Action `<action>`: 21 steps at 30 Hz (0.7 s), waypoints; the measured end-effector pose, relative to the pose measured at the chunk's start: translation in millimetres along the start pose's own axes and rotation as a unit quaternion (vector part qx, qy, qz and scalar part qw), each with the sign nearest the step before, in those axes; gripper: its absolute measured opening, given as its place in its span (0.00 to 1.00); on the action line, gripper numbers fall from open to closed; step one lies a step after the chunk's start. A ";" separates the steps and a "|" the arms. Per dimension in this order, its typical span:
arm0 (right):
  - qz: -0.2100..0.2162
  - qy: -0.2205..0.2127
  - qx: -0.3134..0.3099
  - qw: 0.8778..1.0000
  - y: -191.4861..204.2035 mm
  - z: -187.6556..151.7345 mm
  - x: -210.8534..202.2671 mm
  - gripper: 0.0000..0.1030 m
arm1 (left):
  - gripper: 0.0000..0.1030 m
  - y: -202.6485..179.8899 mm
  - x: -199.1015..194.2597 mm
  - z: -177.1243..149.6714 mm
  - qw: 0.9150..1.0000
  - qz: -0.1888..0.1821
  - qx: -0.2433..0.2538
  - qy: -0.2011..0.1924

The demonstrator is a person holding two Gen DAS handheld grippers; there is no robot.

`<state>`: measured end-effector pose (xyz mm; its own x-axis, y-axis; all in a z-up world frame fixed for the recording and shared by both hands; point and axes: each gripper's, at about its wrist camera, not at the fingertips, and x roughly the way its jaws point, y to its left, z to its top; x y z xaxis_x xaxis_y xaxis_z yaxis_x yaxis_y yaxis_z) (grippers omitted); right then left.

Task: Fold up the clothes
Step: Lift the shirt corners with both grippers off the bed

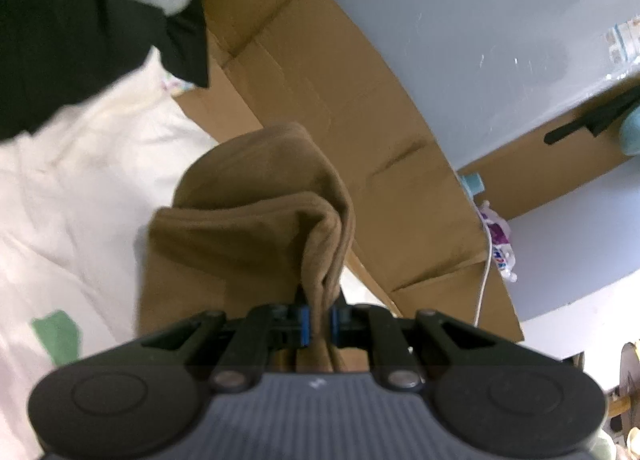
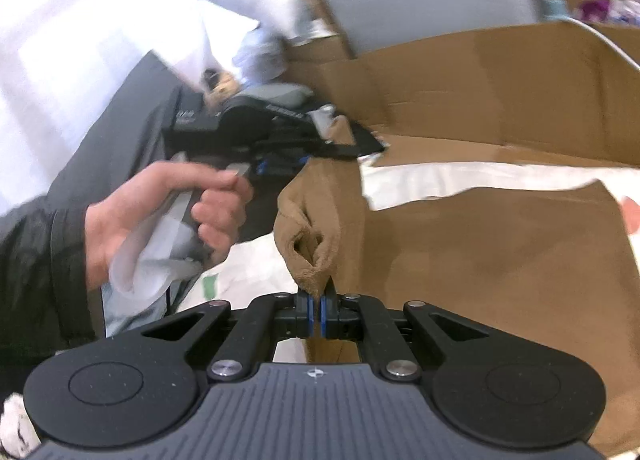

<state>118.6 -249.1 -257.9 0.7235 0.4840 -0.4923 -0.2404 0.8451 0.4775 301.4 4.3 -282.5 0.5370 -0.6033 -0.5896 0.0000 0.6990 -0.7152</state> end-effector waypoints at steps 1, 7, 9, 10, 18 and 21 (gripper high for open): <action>-0.006 -0.003 0.007 1.000 -7.7 -0.6 -3.0 0.02 | 0.10 -7.5 9.9 -2.4 1.000 -0.002 0.007 0.003; -0.028 -0.015 0.074 0.997 -57.6 -9.4 -17.9 0.01 | 0.10 -40.0 63.2 -19.0 0.999 -0.008 0.030 0.028; -0.038 -0.016 0.091 0.995 -71.9 -11.3 -19.0 0.01 | 0.10 -41.9 71.2 -21.1 0.999 0.002 0.026 0.030; -0.042 -0.016 0.091 0.995 -76.6 -12.1 -19.8 0.01 | 0.10 -44.1 78.3 -22.5 0.999 0.004 0.025 0.034; -0.065 -0.024 0.107 0.992 -101.7 -21.3 -28.2 0.01 | 0.10 -73.1 122.0 -40.0 0.996 0.024 0.060 0.063; -0.075 -0.027 0.128 0.989 -115.5 -29.2 -33.4 0.01 | 0.10 -85.8 141.0 -47.6 0.992 0.045 0.081 0.084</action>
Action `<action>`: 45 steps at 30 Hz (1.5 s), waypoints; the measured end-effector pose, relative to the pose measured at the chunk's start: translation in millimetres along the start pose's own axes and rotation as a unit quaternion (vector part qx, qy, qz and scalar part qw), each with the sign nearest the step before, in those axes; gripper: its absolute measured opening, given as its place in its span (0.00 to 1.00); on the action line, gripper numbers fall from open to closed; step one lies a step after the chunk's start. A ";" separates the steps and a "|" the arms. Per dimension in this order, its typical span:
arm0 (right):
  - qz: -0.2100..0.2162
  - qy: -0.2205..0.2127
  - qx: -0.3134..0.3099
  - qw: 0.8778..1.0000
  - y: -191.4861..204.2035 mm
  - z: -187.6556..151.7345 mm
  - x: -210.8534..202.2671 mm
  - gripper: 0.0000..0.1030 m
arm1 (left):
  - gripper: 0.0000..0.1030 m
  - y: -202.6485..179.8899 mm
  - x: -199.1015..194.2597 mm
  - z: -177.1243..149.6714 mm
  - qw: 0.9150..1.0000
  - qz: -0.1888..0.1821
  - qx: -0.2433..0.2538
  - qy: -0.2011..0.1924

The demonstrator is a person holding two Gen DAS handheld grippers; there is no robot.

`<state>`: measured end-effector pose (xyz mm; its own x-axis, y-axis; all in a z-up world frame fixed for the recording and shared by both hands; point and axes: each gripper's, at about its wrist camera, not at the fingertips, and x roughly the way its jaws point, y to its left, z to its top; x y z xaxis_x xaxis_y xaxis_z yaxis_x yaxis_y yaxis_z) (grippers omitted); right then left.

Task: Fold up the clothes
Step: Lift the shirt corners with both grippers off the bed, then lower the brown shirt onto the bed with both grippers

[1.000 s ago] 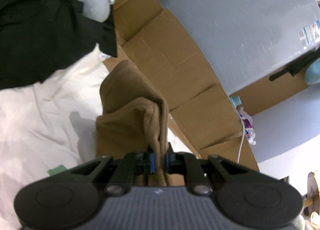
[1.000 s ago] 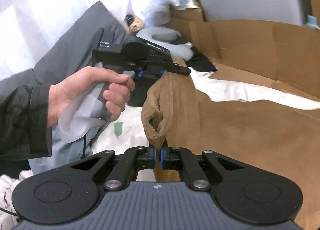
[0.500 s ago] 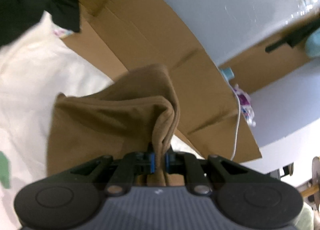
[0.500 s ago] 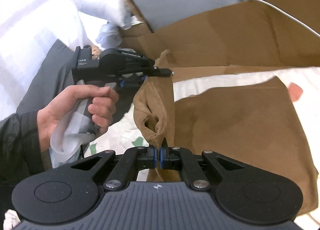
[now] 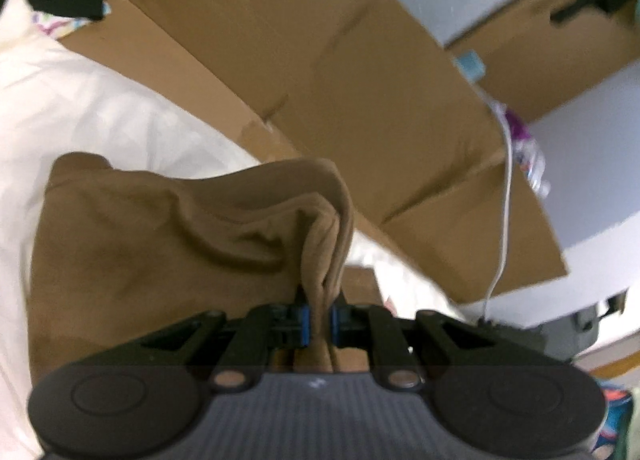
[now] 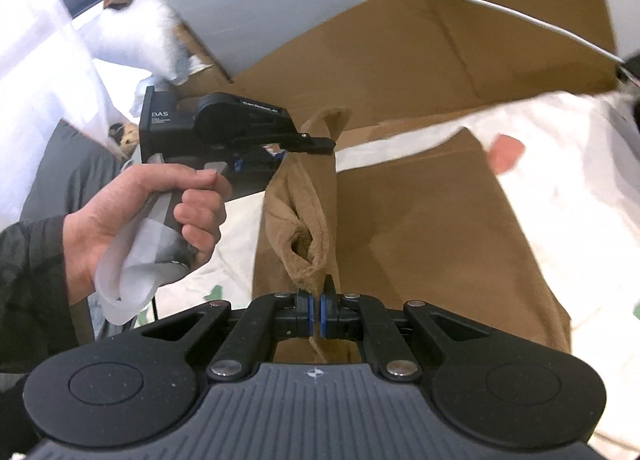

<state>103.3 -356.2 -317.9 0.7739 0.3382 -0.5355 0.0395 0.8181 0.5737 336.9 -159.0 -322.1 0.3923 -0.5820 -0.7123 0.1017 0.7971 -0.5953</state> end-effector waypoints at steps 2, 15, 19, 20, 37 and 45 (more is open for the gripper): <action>-0.005 -0.002 0.014 1.000 -9.9 -3.6 -1.5 0.01 | 0.10 -10.7 11.4 -2.4 1.000 0.013 0.017 0.012; -0.015 -0.025 0.086 0.996 -57.9 -14.8 -12.8 0.01 | 0.10 -65.4 71.5 -11.3 0.988 0.064 0.118 0.077; -0.018 -0.030 0.110 0.993 -69.8 -18.7 -17.5 0.01 | 0.10 -79.8 84.0 -14.8 0.983 0.075 0.142 0.091; -0.019 -0.031 0.117 0.993 -72.6 -20.1 -18.1 0.00 | 0.10 -82.8 87.5 -16.0 0.981 0.078 0.152 0.096; -0.036 -0.035 0.193 0.980 -110.1 -44.9 -27.6 0.00 | 0.11 -121.5 122.7 -43.8 0.957 0.113 0.227 0.143; -0.046 -0.025 0.250 0.967 -132.9 -63.2 -21.8 0.00 | 0.32 -116.0 131.1 -43.3 0.966 0.106 0.184 0.150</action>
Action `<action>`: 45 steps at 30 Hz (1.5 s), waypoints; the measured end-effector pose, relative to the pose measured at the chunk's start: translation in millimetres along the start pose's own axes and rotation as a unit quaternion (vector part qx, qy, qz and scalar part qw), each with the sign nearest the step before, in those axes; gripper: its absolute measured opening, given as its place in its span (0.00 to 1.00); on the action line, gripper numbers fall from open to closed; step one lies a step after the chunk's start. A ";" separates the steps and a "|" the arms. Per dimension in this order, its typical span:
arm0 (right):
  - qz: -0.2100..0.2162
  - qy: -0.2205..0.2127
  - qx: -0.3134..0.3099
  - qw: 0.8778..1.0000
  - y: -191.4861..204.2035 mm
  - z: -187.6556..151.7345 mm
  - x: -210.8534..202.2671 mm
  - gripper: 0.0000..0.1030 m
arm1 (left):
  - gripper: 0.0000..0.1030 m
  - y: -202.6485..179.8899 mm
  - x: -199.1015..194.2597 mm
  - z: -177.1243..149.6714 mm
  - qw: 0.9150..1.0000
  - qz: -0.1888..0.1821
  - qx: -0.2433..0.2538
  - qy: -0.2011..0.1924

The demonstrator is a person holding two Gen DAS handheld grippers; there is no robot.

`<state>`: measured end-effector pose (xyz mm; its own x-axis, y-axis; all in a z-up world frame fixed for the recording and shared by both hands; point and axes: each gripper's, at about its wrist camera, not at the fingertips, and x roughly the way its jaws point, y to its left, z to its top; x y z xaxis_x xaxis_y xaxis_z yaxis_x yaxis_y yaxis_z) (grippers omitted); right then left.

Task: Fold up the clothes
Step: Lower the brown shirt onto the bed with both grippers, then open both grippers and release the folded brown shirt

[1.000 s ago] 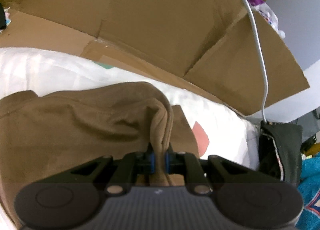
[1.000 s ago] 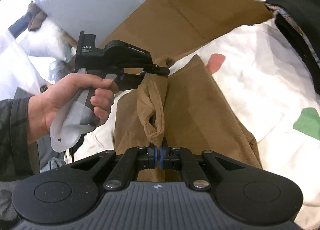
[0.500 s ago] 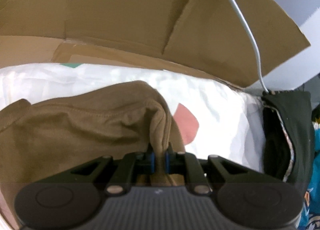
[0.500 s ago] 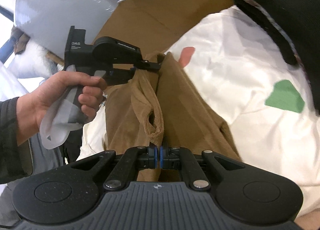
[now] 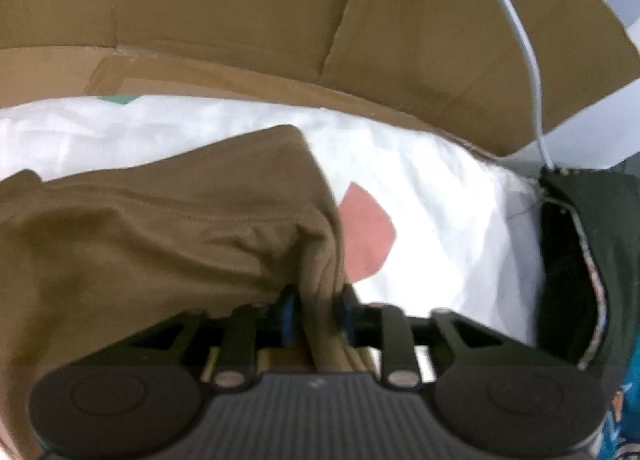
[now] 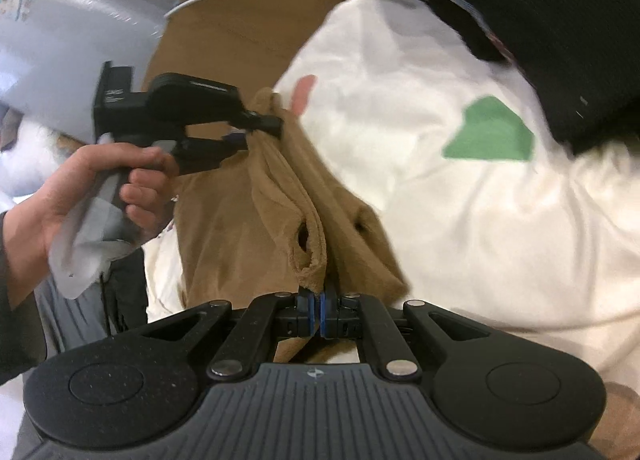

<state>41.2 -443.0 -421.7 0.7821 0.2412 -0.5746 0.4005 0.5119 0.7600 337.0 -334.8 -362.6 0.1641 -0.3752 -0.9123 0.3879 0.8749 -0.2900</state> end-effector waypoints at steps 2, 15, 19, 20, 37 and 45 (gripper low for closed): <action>-0.003 0.002 0.010 1.000 -6.0 -2.3 1.7 0.00 | 0.37 -1.0 -4.8 -0.2 1.000 -0.008 0.005 -0.003; -0.016 -0.012 0.044 0.999 -21.7 0.4 -10.4 0.00 | 0.44 52.1 -84.6 -31.9 1.000 -0.006 0.013 -0.028; -0.026 -0.014 0.057 0.998 -24.5 0.9 -18.9 0.01 | 0.44 85.5 -112.1 -63.5 0.999 0.024 -0.022 -0.021; -0.028 -0.016 0.059 0.998 -23.4 1.0 -21.5 0.01 | 0.44 90.4 -118.6 -71.4 0.999 0.030 -0.030 -0.020; -0.074 -0.028 0.023 0.997 -0.6 11.9 -46.7 0.32 | 0.45 120.6 -146.8 -162.9 0.998 -0.001 -0.057 0.026; -0.139 0.024 -0.014 0.990 20.9 5.9 -25.8 0.32 | 0.35 129.0 -132.0 -188.4 0.992 -0.011 -0.104 0.064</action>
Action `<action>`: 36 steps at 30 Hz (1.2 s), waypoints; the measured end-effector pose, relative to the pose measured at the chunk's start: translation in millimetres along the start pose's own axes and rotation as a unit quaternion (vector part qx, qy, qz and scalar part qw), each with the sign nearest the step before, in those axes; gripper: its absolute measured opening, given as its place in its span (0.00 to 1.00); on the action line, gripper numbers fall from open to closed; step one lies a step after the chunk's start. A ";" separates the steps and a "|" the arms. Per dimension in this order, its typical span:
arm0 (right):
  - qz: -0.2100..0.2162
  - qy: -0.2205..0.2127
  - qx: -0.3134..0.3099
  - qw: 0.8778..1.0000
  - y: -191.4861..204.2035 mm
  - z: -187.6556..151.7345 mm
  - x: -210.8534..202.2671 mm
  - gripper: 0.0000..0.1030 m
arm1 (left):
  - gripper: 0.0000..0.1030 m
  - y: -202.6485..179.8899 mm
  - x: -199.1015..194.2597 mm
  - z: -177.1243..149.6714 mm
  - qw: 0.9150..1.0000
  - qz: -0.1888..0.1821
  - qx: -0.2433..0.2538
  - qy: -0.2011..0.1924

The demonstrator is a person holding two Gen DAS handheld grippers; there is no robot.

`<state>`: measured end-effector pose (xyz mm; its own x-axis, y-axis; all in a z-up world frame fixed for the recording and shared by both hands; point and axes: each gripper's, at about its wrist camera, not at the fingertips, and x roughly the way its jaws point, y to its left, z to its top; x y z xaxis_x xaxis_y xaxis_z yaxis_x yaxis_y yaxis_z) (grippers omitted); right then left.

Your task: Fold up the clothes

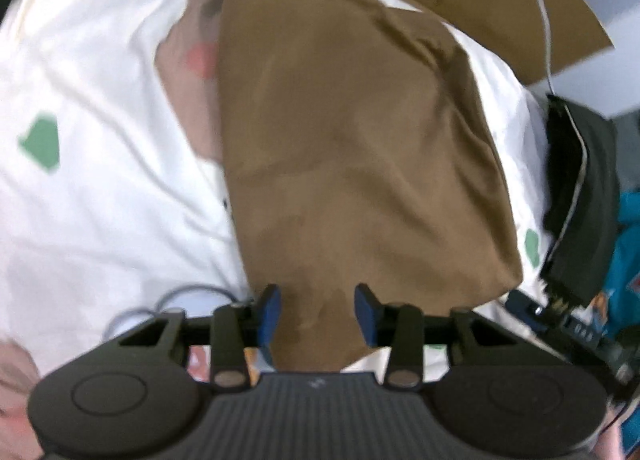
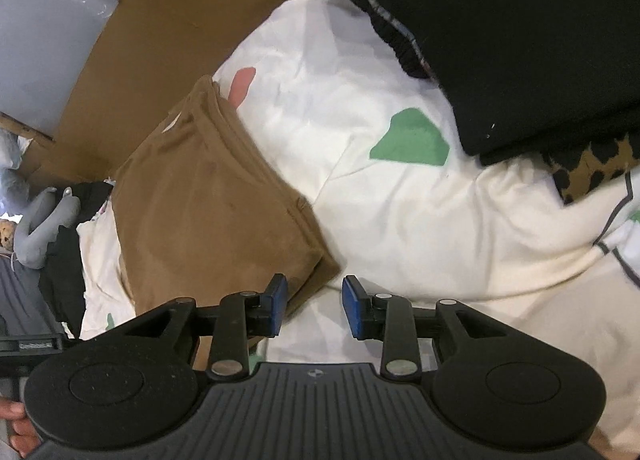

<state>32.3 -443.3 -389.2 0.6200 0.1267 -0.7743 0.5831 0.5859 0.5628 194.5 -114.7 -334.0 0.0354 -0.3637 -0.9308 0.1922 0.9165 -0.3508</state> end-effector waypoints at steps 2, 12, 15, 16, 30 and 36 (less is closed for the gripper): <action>-0.006 -0.001 -0.008 1.000 4.2 -0.8 -2.7 0.32 | 0.33 0.9 4.2 -3.0 1.000 0.007 -0.004 0.007; 0.009 -0.018 0.001 1.000 -0.9 4.0 -11.0 0.32 | 0.33 0.9 33.0 -17.9 0.995 0.080 0.021 0.062; 0.015 -0.021 0.005 1.000 -4.2 2.5 -10.2 0.33 | 0.33 2.4 28.7 -16.2 0.995 0.079 0.019 0.055; 0.018 -0.020 0.003 1.000 -4.5 1.1 -8.5 0.33 | 0.33 5.0 25.3 -16.1 0.996 0.076 0.011 0.050; 0.035 -0.022 0.013 0.999 -11.9 -9.9 4.4 0.42 | 0.33 -26.9 14.7 -2.8 0.998 0.037 0.042 0.001; 0.039 -0.033 0.031 0.998 -22.7 -11.2 5.2 0.42 | 0.32 -31.2 39.9 -11.7 0.998 0.031 0.041 0.020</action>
<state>16.4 -447.0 -409.3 0.6962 0.1161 -0.7083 0.5619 0.5259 0.6385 178.4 -155.8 -361.5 0.0106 -0.2978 -0.9546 0.2698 0.9201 -0.2841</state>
